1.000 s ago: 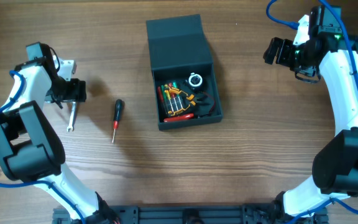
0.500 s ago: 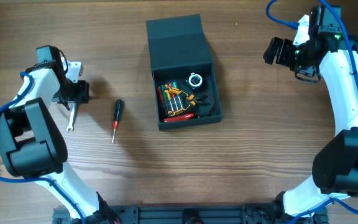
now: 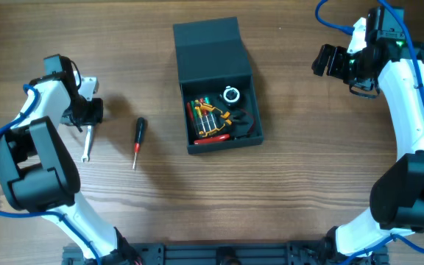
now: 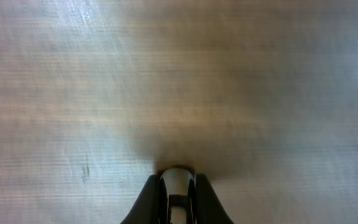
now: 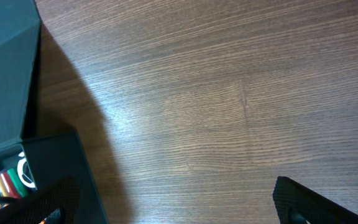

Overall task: Pack container
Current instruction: 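Place the silver wrench into the box and withdraw left arm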

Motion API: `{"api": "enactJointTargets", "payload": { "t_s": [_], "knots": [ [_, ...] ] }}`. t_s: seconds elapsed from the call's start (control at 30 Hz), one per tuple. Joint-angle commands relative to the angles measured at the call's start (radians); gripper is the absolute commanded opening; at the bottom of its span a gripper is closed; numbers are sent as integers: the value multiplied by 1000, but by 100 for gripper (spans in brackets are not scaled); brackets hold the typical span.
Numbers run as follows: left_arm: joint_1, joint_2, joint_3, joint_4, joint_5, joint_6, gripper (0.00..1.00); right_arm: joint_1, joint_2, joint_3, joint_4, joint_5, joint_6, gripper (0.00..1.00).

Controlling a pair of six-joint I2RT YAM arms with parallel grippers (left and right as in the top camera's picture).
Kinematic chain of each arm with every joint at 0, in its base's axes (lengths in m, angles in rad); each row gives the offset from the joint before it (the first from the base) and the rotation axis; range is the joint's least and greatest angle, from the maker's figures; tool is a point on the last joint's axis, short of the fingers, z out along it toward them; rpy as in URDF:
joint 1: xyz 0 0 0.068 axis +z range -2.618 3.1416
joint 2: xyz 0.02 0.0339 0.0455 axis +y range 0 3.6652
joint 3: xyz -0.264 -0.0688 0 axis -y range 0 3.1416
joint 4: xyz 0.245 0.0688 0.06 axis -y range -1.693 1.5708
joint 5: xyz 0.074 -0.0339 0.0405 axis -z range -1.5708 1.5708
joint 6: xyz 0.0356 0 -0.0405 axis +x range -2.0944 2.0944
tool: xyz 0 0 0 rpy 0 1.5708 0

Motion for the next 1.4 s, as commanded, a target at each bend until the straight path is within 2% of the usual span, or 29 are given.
{"api": "enactJointTargets", "payload": {
  "t_s": [0.0, 0.17, 0.3, 0.37, 0.4, 0.57, 0.7, 0.8, 0.9, 1.0, 1.13, 1.2, 1.3, 1.37],
  "knots": [
    [-63, -138, 61, -67, -6, 2, 4, 2, 15, 6, 1, -12, 14, 100],
    [-267, -310, 148, -106, -6, 16, 4, 2, 15, 6, 1, -13, 14, 100],
    [-490, -370, 151, -86, -6, 120, 4, 2, 15, 6, 1, -12, 14, 100],
    [-675, -348, 150, -66, -6, 145, 4, 2, 15, 6, 1, -12, 14, 100],
    [-715, -336, 150, -62, -2, 169, 4, 2, 15, 6, 1, -12, 14, 100],
    [-921, -229, 150, -53, 8, 475, 4, 2, 15, 6, 1, -12, 13, 100],
    [-998, -112, 150, -47, 5, 495, 5, 2, 15, 6, 1, -12, 14, 100],
    [-1007, -44, 150, -47, 5, 448, 6, 2, 15, 6, 1, -13, 14, 100],
    [-1007, -5, 150, -42, 3, 373, 13, 2, 15, 6, 1, -12, 13, 100],
    [-1007, -5, 150, -22, -4, 309, 26, 2, 15, 6, 1, -13, 14, 100],
    [-1007, -8, 159, 8, -75, 164, 57, 2, 15, 6, 1, -13, 14, 100],
    [-1005, -17, 207, -14, -75, 63, 68, 2, 15, 6, 1, -12, 14, 100],
    [-998, -42, 323, -77, -75, -49, 75, 2, 15, 6, 1, -12, 14, 100],
    [-982, -69, 407, -128, -74, -82, 77, 2, 15, 6, 1, -12, 14, 100]
  ]
}}
